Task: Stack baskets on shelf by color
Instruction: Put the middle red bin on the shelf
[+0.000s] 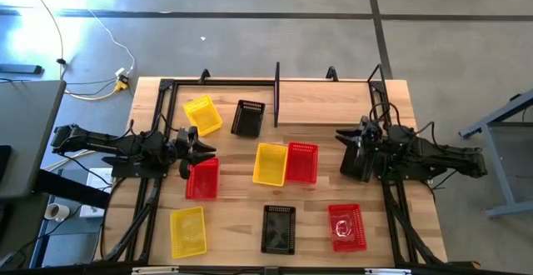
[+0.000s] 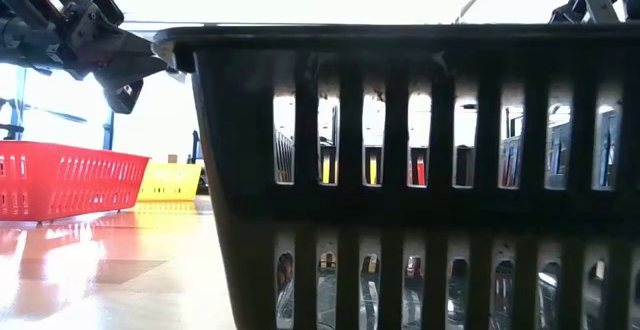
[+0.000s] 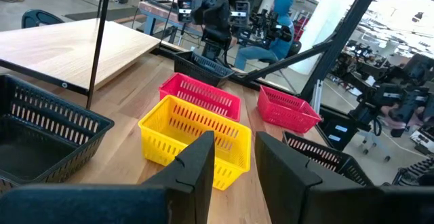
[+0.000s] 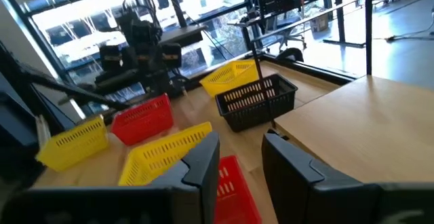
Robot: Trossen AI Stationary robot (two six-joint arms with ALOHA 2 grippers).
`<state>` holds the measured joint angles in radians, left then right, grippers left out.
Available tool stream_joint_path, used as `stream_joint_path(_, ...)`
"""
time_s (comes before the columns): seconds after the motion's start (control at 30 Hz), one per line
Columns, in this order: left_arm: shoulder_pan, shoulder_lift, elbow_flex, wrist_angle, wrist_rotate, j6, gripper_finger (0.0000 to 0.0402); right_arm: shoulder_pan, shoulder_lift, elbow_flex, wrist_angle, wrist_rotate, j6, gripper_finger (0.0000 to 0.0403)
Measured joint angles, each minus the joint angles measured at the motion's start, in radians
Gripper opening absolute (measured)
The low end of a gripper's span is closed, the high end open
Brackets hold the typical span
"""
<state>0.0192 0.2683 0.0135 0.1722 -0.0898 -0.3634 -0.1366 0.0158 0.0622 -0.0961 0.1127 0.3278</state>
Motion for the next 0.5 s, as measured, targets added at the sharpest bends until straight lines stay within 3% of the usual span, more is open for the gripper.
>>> stream_joint_path(0.27, 0.0, 0.0, 0.0, 0.0, 0.0, 0.0, 0.0097, 0.0, 0.0, 0.0, 0.13, 0.013, 0.19, 0.0098)
stream_joint_path(0.5, 0.0, 0.0, 0.0, 0.0, 0.0, 0.0, 0.0097, 0.0, 0.0, 0.005, 0.32, 0.087, 0.22, 0.0098)
